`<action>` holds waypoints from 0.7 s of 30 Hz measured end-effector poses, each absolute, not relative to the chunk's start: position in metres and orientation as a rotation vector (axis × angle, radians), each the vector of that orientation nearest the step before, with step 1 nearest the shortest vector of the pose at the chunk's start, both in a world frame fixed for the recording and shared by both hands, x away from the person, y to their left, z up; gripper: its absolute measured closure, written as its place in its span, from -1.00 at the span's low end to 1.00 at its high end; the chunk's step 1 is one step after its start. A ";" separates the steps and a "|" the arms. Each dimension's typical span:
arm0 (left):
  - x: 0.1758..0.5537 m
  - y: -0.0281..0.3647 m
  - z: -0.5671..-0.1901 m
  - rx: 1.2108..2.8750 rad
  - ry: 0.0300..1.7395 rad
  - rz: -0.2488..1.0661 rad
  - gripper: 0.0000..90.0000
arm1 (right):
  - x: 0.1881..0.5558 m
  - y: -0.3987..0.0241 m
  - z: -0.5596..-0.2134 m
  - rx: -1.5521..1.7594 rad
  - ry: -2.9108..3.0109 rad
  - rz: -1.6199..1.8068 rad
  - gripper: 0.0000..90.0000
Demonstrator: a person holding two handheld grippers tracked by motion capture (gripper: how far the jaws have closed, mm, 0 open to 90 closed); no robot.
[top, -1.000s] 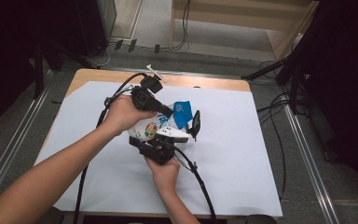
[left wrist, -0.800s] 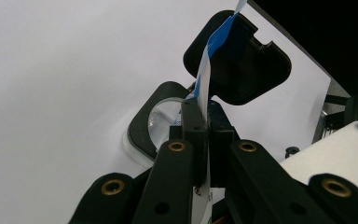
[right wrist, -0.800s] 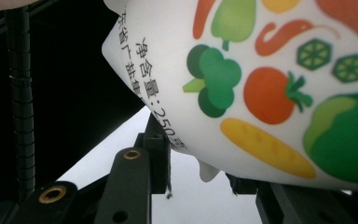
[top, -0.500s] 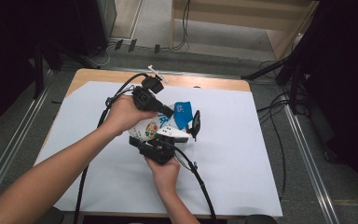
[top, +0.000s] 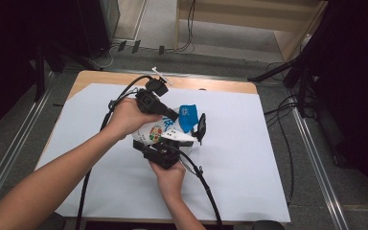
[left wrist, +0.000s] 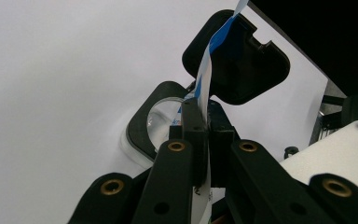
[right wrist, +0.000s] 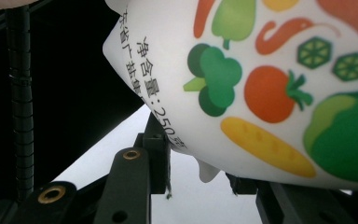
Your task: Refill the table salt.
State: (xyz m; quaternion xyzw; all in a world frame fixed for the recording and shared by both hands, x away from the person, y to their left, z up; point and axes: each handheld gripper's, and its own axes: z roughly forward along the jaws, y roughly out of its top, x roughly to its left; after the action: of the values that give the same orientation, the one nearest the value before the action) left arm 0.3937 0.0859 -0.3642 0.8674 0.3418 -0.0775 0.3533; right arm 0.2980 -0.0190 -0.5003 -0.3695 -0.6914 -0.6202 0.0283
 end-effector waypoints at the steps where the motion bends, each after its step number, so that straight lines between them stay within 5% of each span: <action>1: 0.394 0.086 -0.364 2.244 0.882 -0.202 1.00 | 0.298 -0.019 -0.500 -1.140 -2.136 -1.913 0.49; 21: 0.394 0.086 -0.365 2.243 0.881 -0.209 1.00 | 0.298 -0.019 -0.500 -1.149 -2.142 -1.903 0.49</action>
State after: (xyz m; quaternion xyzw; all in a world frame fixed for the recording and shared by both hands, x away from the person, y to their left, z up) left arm 0.3945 0.0864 -0.3654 0.8674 0.3407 -0.0807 0.3537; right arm 0.2982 -0.0192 -0.4996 -0.3719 -0.6936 -0.6163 0.0271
